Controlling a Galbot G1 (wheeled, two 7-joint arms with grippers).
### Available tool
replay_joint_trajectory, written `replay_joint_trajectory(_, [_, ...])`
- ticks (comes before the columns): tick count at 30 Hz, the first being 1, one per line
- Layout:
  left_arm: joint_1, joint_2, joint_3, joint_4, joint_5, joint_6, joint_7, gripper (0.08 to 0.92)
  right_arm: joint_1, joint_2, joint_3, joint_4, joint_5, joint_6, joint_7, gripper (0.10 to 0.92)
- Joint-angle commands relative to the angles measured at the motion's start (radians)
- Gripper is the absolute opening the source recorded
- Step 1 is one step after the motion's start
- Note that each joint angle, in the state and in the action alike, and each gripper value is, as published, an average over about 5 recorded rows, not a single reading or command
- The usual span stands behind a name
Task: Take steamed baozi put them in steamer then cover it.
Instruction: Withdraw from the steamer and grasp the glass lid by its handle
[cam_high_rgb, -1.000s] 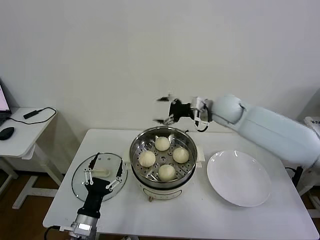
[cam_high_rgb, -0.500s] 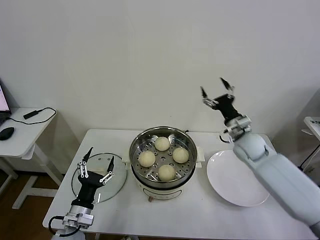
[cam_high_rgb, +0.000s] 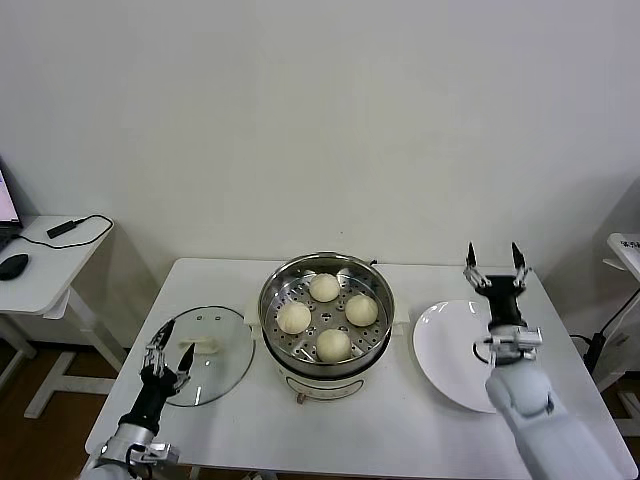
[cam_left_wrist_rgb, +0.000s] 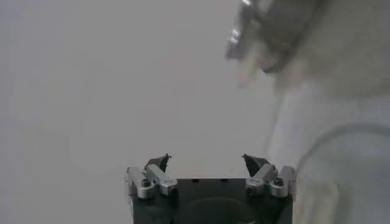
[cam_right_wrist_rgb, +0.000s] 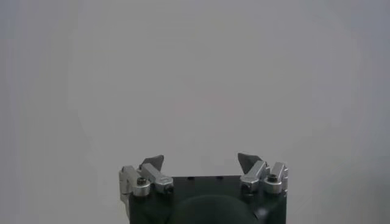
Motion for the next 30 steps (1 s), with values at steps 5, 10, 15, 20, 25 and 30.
replay_joint_trajectory(5, [-0.125,-0.031,0.038,0.251,0.307,-0.02,-0.133,0.823,-0.195,0.093,0.131,-0.001,-0.037,0.031,-0.019,0.823])
replay_joint_trajectory(10, [-0.18,-0.048,0.056,0.306,0.351,-0.017,-0.165,0.823,-0.196,0.1,0.13,-0.007,-0.04,0.03,-0.02,0.823])
replay_joint_trajectory(15, [-0.209,-0.048,0.067,0.335,0.36,-0.005,-0.167,0.823,-0.199,0.104,0.13,-0.011,-0.045,0.03,-0.02,0.823])
replay_joint_trajectory(20, [-0.231,-0.053,0.071,0.367,0.364,0.007,-0.167,0.823,-0.201,0.113,0.133,-0.014,-0.05,0.031,-0.02,0.823])
replay_joint_trajectory(25, [-0.26,-0.059,0.062,0.391,0.363,0.017,-0.17,0.823,-0.201,0.117,0.136,-0.014,-0.054,0.032,-0.019,0.823])
replay_joint_trajectory(30, [-0.278,-0.059,0.068,0.408,0.363,0.024,-0.178,0.823,-0.202,0.119,0.138,-0.015,-0.056,0.033,-0.02,0.823])
